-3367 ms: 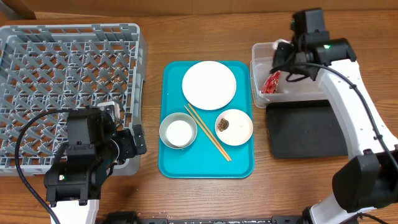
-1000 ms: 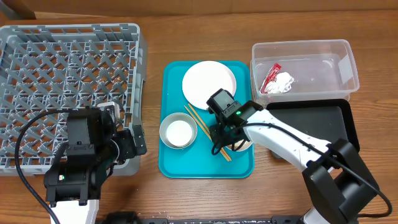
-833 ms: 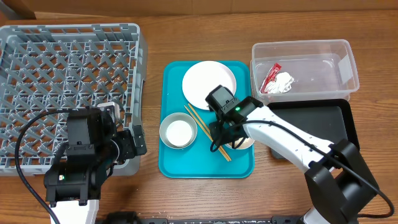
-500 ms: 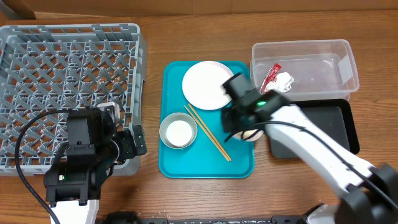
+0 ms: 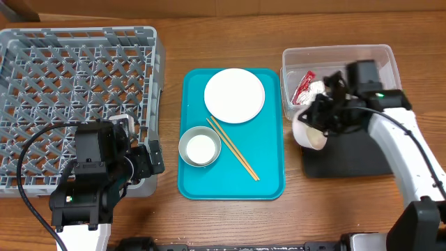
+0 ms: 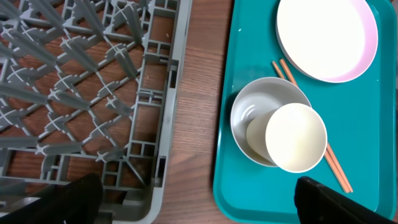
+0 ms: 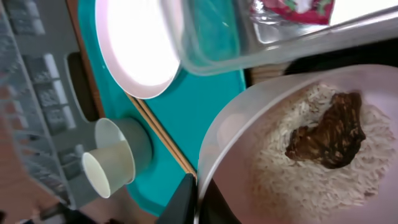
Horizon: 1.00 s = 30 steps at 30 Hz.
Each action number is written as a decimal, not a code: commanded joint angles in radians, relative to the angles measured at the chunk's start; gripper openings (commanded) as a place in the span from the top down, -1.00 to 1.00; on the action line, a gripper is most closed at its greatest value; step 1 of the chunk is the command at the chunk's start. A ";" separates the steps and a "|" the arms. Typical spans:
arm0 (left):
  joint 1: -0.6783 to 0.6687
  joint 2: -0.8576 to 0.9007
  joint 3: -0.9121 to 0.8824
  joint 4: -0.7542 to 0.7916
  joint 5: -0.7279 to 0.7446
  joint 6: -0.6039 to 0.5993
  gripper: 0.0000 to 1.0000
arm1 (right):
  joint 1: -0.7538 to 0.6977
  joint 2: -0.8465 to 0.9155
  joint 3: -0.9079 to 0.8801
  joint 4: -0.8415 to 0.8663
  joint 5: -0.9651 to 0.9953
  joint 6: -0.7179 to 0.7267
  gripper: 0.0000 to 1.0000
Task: Sort waste into correct bins and load items into the dishwasher
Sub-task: 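Tip the rice bowl over the black tray with the right gripper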
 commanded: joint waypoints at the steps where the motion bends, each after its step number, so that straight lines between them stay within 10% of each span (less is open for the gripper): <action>1: -0.005 -0.002 0.021 0.005 0.001 -0.002 -1.00 | -0.114 0.000 -0.077 0.036 -0.269 -0.114 0.92; 18: -0.005 -0.002 0.021 0.004 0.002 -0.003 -1.00 | -0.566 0.018 -0.336 0.298 -0.951 -0.126 0.92; 30: -0.005 -0.002 0.021 0.004 0.001 -0.002 -1.00 | -0.701 0.018 -0.336 0.290 -0.987 0.084 0.92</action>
